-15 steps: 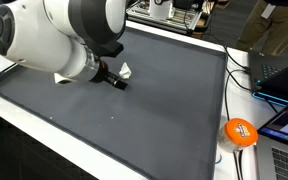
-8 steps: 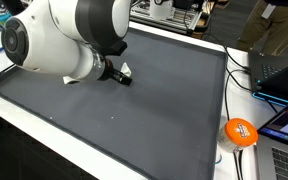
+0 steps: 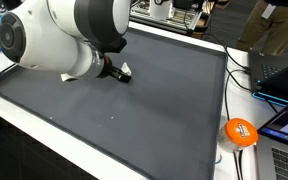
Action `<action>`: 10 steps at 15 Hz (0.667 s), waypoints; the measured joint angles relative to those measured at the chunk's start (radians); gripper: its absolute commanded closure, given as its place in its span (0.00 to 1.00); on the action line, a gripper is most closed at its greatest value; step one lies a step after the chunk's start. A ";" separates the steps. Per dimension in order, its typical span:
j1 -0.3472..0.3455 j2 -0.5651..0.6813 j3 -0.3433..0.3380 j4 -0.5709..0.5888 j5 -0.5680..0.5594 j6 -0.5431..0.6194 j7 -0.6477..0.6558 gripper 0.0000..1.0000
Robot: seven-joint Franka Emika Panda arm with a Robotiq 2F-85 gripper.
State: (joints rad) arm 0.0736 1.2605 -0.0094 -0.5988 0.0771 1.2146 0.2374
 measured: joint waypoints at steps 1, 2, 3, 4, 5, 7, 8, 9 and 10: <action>0.000 -0.007 -0.004 0.002 -0.003 -0.001 0.002 0.00; 0.001 -0.017 -0.009 0.002 -0.005 -0.001 0.005 0.00; 0.001 -0.027 -0.013 0.001 -0.005 -0.001 0.008 0.00; 0.001 -0.039 -0.015 -0.002 -0.005 -0.001 0.010 0.00; 0.000 -0.053 -0.016 -0.005 -0.005 -0.001 0.012 0.00; -0.001 -0.080 -0.016 -0.017 -0.004 -0.001 0.014 0.00; -0.001 -0.095 -0.016 -0.027 -0.002 0.000 0.015 0.00; -0.002 -0.108 -0.016 -0.041 0.000 0.003 0.017 0.00; -0.002 -0.122 -0.016 -0.059 0.003 0.010 0.018 0.00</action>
State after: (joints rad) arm 0.0711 1.1384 -0.0256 -0.6575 0.0801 1.2248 0.2555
